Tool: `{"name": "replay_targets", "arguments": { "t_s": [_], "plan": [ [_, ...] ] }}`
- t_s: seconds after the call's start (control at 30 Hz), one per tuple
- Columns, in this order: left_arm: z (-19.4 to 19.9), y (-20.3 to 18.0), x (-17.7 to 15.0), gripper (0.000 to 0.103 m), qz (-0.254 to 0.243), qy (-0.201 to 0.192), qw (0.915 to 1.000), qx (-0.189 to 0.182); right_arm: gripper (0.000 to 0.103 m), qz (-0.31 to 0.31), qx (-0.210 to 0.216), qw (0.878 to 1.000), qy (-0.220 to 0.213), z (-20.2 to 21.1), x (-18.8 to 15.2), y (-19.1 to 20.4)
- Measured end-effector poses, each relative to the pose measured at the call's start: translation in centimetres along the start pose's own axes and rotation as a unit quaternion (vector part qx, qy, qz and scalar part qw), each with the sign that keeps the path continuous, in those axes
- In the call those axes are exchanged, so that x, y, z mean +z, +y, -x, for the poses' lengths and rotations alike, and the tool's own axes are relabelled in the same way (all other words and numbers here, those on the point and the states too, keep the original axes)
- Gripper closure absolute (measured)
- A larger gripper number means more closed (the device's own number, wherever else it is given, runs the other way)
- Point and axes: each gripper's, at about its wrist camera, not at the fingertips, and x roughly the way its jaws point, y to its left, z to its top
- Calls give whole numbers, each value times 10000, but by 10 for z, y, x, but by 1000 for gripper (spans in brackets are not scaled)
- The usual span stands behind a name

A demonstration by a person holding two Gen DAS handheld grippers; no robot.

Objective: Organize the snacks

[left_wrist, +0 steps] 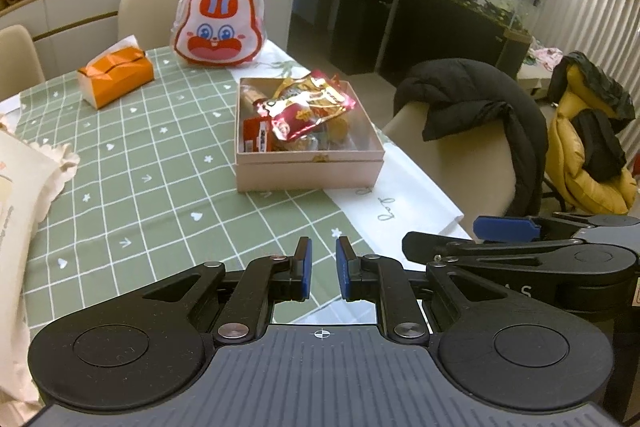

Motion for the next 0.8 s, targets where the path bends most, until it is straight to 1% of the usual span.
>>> {"name": "replay_targets", "arguments": {
  "t_s": [0.27, 0.63, 0.8],
  "plan": [
    [0, 3, -2, 86, 58, 62, 10000, -36, 30, 8, -2, 10000, 57, -2, 0, 4],
    [1, 5, -2, 86, 73, 47, 10000, 2, 30, 8, -23, 9999, 99, -2, -2, 5],
    [2, 3, -3, 86, 29, 46, 10000, -46, 30, -5, -36, 9999, 100, -1, -3, 5]
  ]
}}
